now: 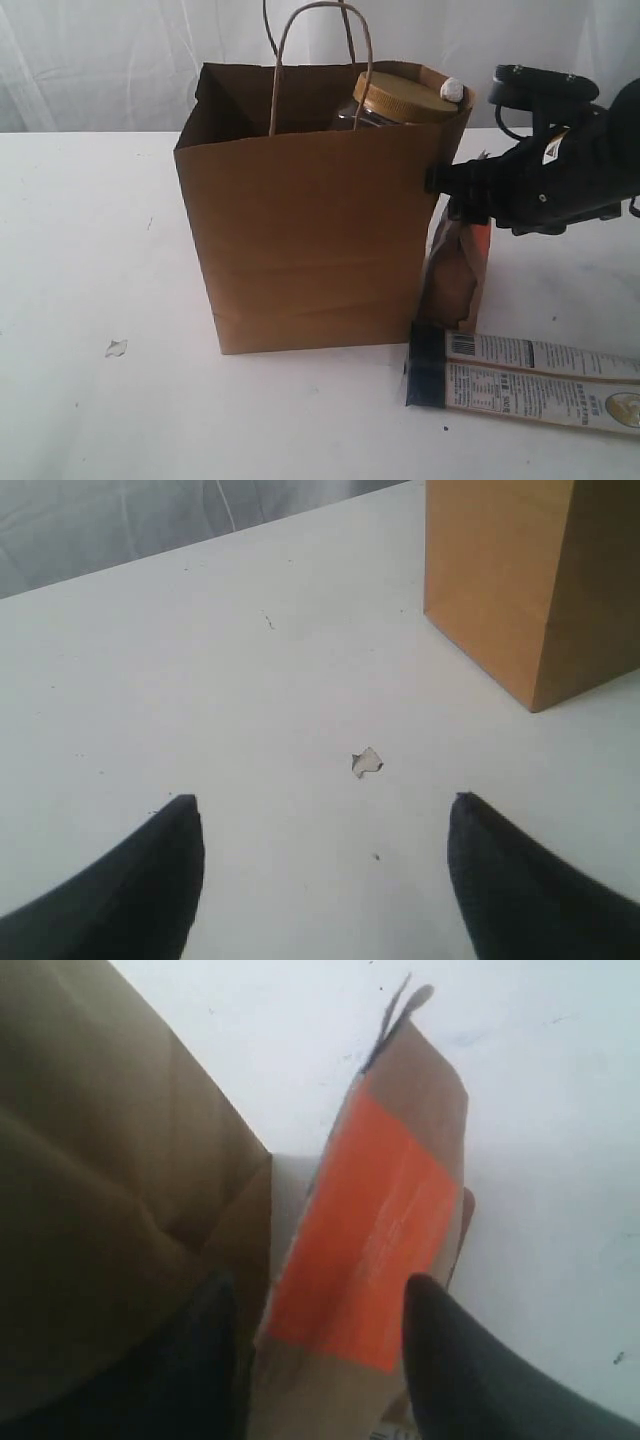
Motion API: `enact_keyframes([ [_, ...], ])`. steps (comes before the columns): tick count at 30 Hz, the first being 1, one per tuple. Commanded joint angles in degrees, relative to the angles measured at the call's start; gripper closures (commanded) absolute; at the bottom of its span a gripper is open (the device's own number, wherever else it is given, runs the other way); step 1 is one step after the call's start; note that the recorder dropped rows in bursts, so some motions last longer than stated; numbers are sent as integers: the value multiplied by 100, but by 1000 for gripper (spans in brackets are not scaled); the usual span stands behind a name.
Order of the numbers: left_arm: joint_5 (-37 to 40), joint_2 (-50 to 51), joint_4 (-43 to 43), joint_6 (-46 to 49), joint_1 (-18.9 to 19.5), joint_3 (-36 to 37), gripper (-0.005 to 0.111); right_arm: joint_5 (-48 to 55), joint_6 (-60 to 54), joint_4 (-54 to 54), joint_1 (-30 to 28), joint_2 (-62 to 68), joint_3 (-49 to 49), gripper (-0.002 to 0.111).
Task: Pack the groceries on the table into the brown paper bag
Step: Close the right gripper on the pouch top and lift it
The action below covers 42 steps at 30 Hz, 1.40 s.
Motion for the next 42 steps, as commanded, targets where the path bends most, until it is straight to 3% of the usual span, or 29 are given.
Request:
enact_keyframes([
  [1,-20,-26,-60,-33,-12,24,36,12,-72,-381,12,63,69,82],
  [4,-20,-26,-60,-33,-12,24,36,95,-72,-841,-9,51,152,107],
  [13,-20,-26,-60,-33,-12,24,36,479,-290,-2178,-315,-514,152,108],
  [18,-20,-26,-60,-33,-12,24,36,483,-988,-2150,-341,-708,152,108],
  [42,-20,-26,-60,-33,-12,24,36,272,-988,-1942,-341,-407,230,108],
])
